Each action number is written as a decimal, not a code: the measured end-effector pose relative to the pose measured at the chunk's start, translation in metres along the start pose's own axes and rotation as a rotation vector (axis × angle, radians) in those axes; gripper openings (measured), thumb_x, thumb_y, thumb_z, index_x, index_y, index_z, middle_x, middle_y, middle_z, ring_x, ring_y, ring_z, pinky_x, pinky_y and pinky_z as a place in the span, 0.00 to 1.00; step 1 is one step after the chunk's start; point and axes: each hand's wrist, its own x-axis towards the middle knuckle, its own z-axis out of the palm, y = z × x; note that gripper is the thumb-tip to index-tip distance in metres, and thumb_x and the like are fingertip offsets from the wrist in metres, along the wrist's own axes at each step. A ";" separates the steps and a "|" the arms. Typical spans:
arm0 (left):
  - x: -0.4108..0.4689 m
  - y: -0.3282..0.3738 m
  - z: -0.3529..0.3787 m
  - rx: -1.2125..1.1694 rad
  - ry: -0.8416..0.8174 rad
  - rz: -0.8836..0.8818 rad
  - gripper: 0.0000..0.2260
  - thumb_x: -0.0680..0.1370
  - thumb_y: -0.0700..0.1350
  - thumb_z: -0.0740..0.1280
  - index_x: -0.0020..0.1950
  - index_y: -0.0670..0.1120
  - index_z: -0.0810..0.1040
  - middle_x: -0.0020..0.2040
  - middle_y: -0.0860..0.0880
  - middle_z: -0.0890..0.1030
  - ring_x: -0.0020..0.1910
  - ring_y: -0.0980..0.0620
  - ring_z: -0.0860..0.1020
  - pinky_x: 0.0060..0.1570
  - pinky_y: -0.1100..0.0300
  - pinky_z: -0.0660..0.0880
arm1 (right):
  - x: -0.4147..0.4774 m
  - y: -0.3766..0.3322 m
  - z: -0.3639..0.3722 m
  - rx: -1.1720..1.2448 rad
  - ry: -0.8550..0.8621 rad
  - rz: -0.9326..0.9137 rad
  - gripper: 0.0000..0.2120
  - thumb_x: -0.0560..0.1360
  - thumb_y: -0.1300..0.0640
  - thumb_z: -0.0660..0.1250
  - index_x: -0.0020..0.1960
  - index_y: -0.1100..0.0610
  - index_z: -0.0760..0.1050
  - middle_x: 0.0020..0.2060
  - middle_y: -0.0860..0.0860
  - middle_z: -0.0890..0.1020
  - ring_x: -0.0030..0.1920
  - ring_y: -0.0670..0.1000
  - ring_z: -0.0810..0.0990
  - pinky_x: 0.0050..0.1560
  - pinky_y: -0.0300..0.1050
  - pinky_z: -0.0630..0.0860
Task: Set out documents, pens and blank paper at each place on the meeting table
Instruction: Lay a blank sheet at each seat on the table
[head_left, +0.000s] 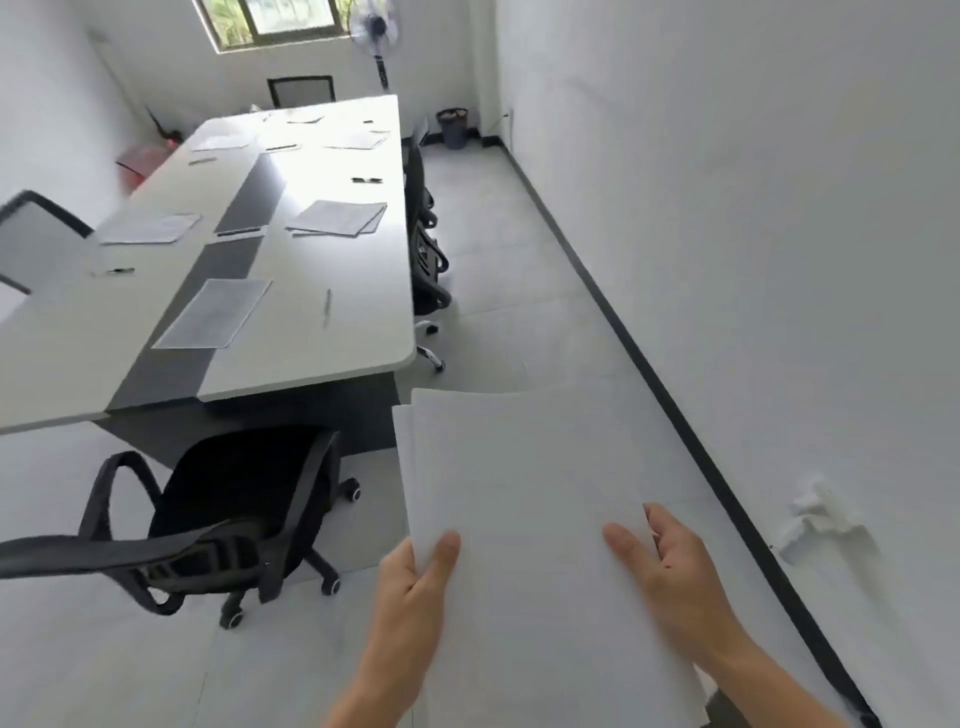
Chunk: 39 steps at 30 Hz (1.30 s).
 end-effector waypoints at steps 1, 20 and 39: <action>0.009 0.002 -0.005 -0.021 0.047 -0.007 0.09 0.80 0.42 0.62 0.52 0.42 0.81 0.45 0.47 0.87 0.44 0.48 0.85 0.42 0.54 0.81 | 0.019 -0.007 0.008 -0.017 -0.048 -0.006 0.12 0.77 0.52 0.69 0.49 0.62 0.75 0.43 0.61 0.84 0.43 0.66 0.83 0.46 0.64 0.80; 0.278 0.092 -0.162 -0.254 0.365 -0.040 0.08 0.80 0.42 0.62 0.52 0.41 0.80 0.46 0.43 0.86 0.45 0.44 0.85 0.43 0.51 0.79 | 0.306 -0.117 0.245 0.032 -0.221 -0.073 0.03 0.75 0.61 0.70 0.46 0.61 0.81 0.37 0.56 0.86 0.37 0.52 0.84 0.39 0.45 0.81; 0.504 0.174 -0.237 -0.566 0.586 -0.225 0.16 0.78 0.50 0.64 0.58 0.40 0.78 0.50 0.40 0.85 0.47 0.40 0.85 0.47 0.48 0.79 | 0.572 -0.187 0.408 0.097 -0.600 0.162 0.07 0.77 0.61 0.67 0.45 0.61 0.84 0.41 0.65 0.85 0.36 0.55 0.83 0.38 0.46 0.80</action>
